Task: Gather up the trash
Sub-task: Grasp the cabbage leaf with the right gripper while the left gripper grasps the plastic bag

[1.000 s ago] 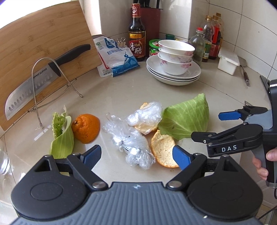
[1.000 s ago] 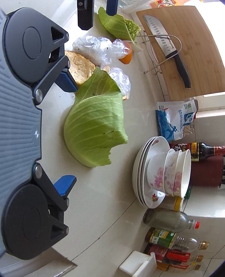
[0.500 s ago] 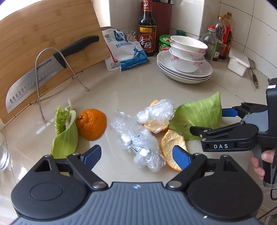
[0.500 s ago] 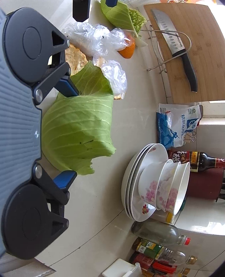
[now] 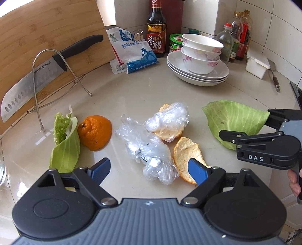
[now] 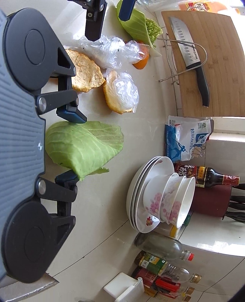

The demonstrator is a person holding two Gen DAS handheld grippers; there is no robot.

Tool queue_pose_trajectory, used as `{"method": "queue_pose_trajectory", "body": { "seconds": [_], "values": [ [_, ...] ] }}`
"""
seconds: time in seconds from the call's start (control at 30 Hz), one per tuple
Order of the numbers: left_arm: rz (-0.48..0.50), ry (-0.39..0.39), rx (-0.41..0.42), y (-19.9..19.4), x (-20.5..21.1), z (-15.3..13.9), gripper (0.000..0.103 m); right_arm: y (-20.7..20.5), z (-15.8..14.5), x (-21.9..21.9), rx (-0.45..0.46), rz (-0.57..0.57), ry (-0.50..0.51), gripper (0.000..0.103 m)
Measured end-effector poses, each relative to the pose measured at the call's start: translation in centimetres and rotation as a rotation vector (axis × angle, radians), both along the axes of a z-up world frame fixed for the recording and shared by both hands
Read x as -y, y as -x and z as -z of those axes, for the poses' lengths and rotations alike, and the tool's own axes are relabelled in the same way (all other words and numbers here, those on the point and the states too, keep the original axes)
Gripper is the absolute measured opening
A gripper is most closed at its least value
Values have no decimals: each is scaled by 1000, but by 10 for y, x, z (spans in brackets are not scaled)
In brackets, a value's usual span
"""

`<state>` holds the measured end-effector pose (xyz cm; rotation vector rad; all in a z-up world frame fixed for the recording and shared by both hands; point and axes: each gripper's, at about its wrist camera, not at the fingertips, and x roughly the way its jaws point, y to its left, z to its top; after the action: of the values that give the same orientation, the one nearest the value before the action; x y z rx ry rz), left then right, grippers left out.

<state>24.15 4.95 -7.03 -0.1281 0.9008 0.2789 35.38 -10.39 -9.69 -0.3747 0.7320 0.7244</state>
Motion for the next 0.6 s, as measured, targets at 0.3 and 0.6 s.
{"method": "queue_pose_trajectory", "body": {
  "seconds": [0.3, 0.6],
  "values": [
    [-8, 29, -6, -4, -9, 7, 89, 6, -7, 3, 19, -1, 5, 49],
    [-58, 101, 16, -18, -26, 19, 87, 6, -8, 5, 12, 7, 0, 50]
  ]
}}
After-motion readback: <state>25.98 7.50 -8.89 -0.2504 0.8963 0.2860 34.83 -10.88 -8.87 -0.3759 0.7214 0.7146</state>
